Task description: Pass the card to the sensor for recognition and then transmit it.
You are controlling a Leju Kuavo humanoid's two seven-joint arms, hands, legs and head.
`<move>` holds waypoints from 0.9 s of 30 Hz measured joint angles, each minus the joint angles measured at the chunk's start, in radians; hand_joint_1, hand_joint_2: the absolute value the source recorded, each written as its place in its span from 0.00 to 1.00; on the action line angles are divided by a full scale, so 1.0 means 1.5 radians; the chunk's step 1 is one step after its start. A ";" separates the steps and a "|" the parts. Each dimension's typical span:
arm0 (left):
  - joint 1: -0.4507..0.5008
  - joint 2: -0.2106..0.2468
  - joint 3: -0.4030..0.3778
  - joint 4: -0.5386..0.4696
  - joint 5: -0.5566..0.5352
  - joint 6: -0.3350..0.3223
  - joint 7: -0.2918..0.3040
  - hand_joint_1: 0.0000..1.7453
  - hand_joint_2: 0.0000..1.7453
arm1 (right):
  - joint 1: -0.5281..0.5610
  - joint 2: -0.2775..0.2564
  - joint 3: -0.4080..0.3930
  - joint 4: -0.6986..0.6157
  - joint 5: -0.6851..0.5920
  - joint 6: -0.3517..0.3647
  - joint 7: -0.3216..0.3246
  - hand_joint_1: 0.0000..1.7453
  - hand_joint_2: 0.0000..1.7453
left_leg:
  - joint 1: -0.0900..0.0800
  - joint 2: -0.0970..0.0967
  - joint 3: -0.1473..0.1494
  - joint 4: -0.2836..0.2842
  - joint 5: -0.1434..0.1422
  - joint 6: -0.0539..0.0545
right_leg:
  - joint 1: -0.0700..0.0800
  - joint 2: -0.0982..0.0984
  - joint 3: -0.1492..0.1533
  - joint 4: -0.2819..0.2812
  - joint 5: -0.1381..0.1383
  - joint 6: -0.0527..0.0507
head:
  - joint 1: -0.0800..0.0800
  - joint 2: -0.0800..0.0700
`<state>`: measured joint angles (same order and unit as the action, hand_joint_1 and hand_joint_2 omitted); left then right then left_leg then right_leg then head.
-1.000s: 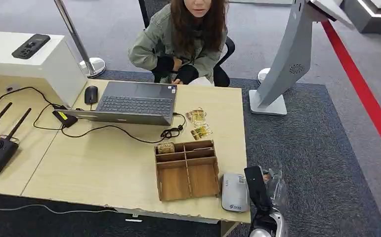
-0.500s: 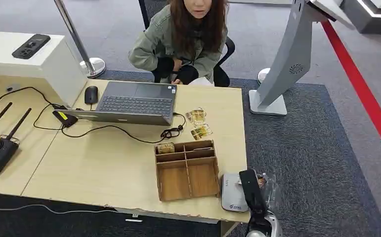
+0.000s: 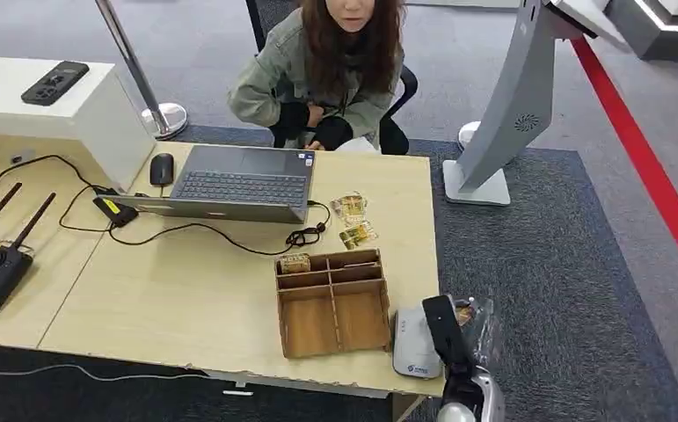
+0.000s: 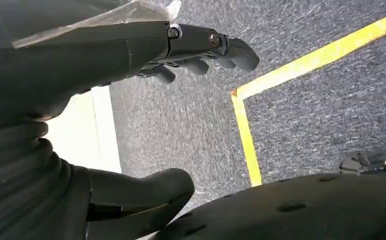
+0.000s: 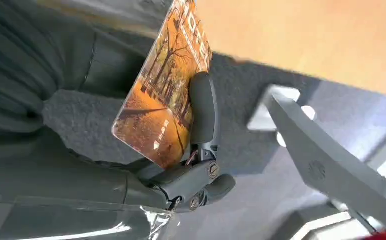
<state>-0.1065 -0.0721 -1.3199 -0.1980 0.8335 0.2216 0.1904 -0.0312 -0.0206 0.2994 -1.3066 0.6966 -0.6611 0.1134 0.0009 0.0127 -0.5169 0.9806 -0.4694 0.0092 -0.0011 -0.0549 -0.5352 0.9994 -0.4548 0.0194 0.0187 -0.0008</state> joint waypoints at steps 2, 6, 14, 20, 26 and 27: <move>0.000 0.000 0.000 0.000 -0.007 -0.001 -0.001 0.00 1.00 | -0.017 -0.012 0.000 -0.032 0.020 0.000 0.026 1.00 1.00 | 0.000 0.000 0.000 0.000 0.000 0.001 | 0.000 0.000 0.000 0.000 0.001 0.001 | 0.000 0.000; 0.000 0.000 -0.001 0.001 -0.017 -0.004 -0.003 0.00 1.00 | -0.076 -0.041 0.008 -0.095 0.039 0.000 0.095 1.00 1.00 | -0.001 0.000 -0.001 0.000 0.001 0.002 | -0.001 0.000 -0.001 0.000 0.002 0.002 | 0.000 0.000; -0.003 -0.001 -0.007 0.004 -0.031 -0.012 -0.004 0.00 1.00 | -0.266 -0.100 0.114 -0.125 -0.052 0.001 0.197 1.00 1.00 | -0.002 0.000 -0.002 0.000 0.004 0.003 | -0.002 0.000 -0.002 0.000 0.004 0.003 | 0.000 0.000; -0.005 -0.002 -0.013 0.004 -0.037 -0.013 -0.004 0.00 1.00 | -0.353 -0.112 0.189 -0.097 -0.105 0.002 0.207 1.00 1.00 | -0.002 0.000 -0.004 0.000 0.004 0.003 | -0.002 0.000 -0.003 0.001 0.004 0.003 | 0.000 0.000; -0.008 -0.003 -0.024 0.006 -0.049 -0.022 -0.004 0.00 1.00 | -0.439 -0.094 0.280 0.011 -0.157 0.011 0.199 1.00 1.00 | -0.002 0.000 -0.005 0.000 0.005 0.004 | -0.002 -0.001 -0.004 0.001 0.004 0.003 | 0.000 0.000; -0.009 -0.003 -0.024 0.007 -0.051 -0.023 -0.004 0.00 1.00 | -0.447 -0.088 0.288 0.025 -0.167 0.011 0.194 1.00 1.00 | -0.002 -0.001 -0.006 0.000 0.005 0.004 | -0.002 -0.001 -0.004 0.001 0.004 0.003 | 0.000 0.000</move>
<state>-0.1195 -0.0767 -1.3565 -0.1873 0.7572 0.1865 0.1843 -0.7013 -0.1529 0.7317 -1.2695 0.4459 -0.6447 0.4040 -0.0019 0.0117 -0.5256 0.9806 -0.4624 0.0147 -0.0035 -0.0567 -0.5412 1.0003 -0.4490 0.0237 0.0190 -0.0008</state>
